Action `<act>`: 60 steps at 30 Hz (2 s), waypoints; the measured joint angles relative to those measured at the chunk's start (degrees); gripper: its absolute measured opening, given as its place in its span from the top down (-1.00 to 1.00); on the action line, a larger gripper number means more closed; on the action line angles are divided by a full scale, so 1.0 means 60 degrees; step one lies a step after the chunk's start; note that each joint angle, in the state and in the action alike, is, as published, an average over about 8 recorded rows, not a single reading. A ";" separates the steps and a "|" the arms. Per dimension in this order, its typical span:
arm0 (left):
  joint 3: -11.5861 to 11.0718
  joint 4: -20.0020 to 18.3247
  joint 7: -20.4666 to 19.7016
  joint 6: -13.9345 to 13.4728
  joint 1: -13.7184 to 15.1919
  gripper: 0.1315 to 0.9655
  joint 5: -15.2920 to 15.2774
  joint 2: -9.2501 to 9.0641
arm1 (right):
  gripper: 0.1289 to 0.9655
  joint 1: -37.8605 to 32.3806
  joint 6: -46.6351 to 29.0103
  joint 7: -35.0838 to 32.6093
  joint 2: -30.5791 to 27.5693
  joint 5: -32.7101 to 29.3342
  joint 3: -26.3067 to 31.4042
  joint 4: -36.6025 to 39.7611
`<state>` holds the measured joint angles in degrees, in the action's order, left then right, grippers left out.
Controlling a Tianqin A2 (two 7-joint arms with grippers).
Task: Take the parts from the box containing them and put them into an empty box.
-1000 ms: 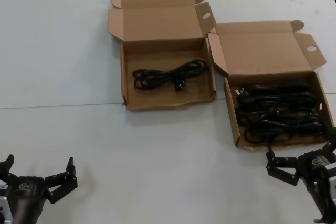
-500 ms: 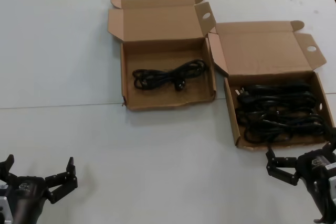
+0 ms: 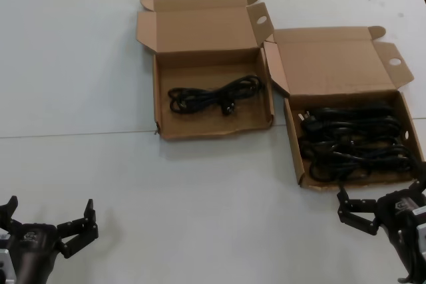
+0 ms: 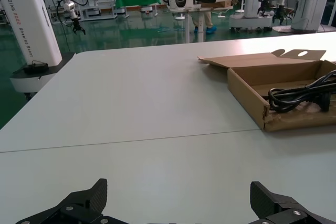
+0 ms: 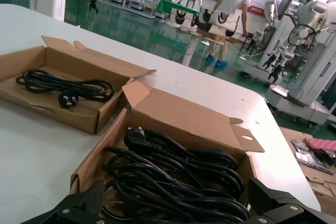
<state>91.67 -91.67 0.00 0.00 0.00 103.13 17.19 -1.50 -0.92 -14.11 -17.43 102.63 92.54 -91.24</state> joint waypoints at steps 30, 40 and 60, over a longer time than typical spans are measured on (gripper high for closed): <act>0.0002 0.0000 0.0000 0.0000 0.0000 -1.00 0.0000 0.0000 | -1.00 0.0000 0.0000 0.0000 0.0000 0.0000 0.0000 0.0000; 0.0000 0.0000 0.0000 0.0000 0.0000 -1.00 0.0000 0.0000 | -1.00 0.0000 0.0000 0.0000 0.0000 0.0000 0.0000 0.0000; 0.0000 0.0000 0.0000 0.0000 0.0000 -1.00 0.0000 0.0000 | -1.00 0.0000 0.0000 0.0000 0.0000 0.0000 0.0000 0.0000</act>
<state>91.67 -91.67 0.00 0.00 0.00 103.13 17.19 -1.50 -0.92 -14.11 -17.43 102.63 92.54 -91.24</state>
